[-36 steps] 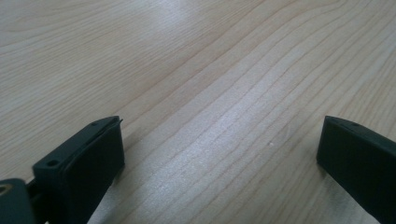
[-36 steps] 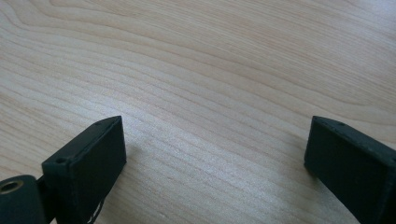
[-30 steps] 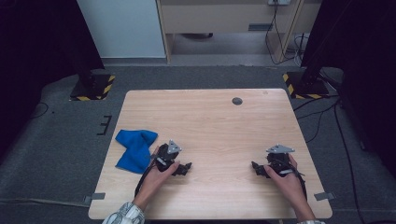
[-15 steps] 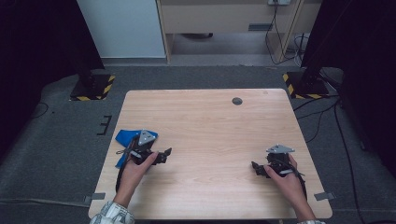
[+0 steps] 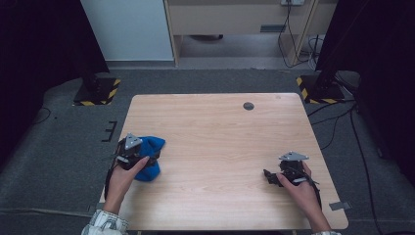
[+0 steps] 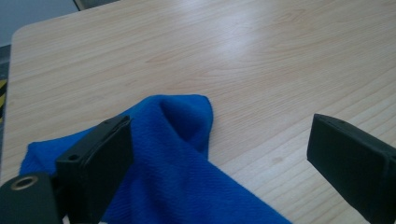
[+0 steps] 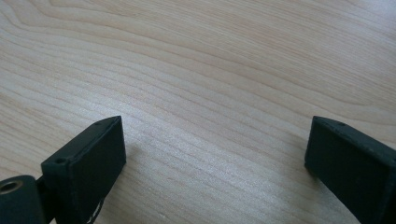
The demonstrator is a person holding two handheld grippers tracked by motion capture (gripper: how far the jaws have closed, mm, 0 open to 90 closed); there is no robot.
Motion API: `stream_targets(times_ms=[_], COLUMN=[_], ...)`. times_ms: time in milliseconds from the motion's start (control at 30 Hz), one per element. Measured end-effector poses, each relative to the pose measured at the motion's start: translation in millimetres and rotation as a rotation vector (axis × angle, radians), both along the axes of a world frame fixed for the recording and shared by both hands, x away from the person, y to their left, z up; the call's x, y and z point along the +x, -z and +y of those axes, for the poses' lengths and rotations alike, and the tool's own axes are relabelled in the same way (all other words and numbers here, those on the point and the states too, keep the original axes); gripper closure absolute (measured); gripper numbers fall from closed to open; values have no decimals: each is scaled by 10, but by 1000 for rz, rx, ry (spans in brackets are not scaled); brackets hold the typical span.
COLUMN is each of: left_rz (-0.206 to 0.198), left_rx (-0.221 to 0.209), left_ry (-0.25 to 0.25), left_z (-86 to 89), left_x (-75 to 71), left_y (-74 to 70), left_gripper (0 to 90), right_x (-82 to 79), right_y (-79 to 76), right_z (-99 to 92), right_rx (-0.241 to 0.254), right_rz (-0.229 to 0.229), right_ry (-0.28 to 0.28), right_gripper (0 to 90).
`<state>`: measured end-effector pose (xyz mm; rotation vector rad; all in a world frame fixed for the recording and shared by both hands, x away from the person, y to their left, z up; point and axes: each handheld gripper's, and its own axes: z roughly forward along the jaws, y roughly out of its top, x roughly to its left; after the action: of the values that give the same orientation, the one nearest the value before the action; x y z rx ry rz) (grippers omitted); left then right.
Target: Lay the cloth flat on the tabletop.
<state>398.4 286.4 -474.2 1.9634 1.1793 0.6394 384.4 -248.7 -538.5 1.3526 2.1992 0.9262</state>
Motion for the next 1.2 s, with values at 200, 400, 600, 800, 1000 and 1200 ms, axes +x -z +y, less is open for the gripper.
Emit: stream_targets(times_ms=[200,400,600,800,1000,1200], left_rz=[-10,6,92,165,149,140], left_rx=[8,26,47,7,9,14], left_ry=[-42,-86,-80,-63,-58,-61], left_z=[178,336,308,294,331,328], left_x=[10,54,160,236,221,186], left_y=[5,120,416,577,576,553], left_gripper=[61,53,60,95,152,342], right_x=[0,0,-2,-4,-5,-6], right_y=[1,1,2,2,2,2], right_z=[1,3,4,5,7,8], right_rx=[0,-1,-3,-4,-4,-4], right_rz=[-1,-2,-2,-2,-2,-3], right_ry=[1,3,1,2,3,4], right_gripper=[53,51,52,51,52,52])
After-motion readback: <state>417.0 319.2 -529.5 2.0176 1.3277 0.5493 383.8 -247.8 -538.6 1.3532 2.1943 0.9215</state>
